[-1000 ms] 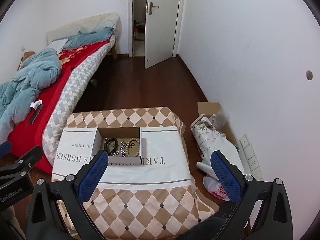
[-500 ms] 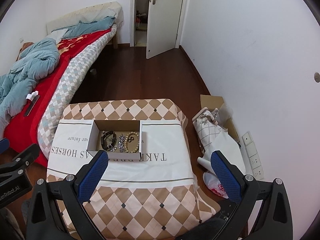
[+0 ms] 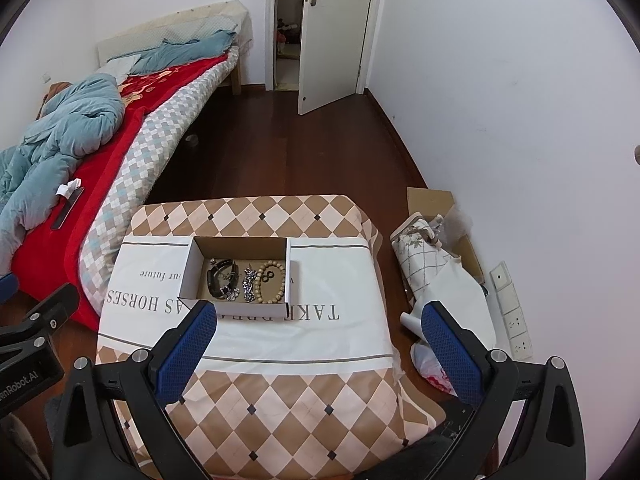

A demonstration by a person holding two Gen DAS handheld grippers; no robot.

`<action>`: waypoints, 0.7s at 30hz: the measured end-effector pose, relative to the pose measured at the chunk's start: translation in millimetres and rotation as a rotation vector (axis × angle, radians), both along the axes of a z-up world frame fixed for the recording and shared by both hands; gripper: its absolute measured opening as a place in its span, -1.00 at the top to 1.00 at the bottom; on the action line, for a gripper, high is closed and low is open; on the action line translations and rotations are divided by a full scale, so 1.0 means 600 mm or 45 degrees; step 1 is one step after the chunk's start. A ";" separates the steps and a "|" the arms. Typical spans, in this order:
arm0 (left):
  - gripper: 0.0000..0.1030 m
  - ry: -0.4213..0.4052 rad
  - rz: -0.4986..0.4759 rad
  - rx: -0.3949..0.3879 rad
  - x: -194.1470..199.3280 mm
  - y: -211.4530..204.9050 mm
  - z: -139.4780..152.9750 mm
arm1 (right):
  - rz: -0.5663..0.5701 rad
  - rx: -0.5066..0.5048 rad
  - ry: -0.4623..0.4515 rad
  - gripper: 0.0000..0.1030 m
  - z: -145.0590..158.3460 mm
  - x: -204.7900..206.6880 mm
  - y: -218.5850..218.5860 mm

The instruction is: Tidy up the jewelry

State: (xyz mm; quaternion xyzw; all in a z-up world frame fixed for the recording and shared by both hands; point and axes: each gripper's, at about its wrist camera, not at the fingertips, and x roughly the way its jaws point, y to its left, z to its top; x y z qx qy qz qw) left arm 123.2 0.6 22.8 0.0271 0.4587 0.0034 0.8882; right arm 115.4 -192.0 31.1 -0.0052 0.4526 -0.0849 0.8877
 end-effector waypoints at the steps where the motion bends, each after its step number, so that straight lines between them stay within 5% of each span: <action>1: -1.00 0.000 0.002 0.002 -0.001 0.000 0.000 | -0.001 0.000 -0.001 -1.00 0.000 0.000 -0.001; 21: -1.00 -0.008 -0.005 0.002 -0.003 -0.002 0.004 | 0.019 0.031 -0.010 -1.00 0.006 -0.008 0.007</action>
